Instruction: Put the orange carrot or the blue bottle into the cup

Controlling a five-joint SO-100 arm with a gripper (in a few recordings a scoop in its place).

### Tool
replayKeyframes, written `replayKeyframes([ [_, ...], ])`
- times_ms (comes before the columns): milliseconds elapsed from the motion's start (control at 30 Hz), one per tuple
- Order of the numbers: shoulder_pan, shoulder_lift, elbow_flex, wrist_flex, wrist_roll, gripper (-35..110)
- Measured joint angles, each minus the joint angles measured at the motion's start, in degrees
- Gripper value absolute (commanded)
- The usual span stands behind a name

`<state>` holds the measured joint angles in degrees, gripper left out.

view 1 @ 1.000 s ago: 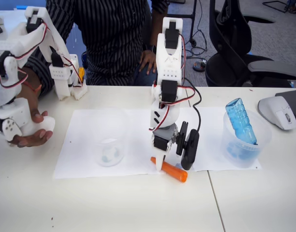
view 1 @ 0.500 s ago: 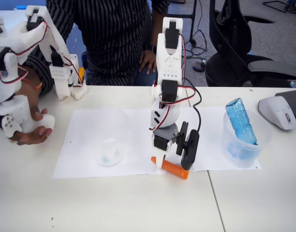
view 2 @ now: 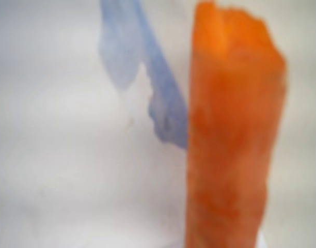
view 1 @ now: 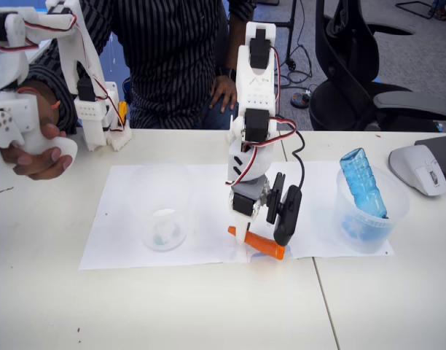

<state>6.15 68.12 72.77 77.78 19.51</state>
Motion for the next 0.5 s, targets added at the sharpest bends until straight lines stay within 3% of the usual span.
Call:
replayKeyframes([
  [500, 0.1, 20.0, 0.1, 2.0, -0.4, 2],
])
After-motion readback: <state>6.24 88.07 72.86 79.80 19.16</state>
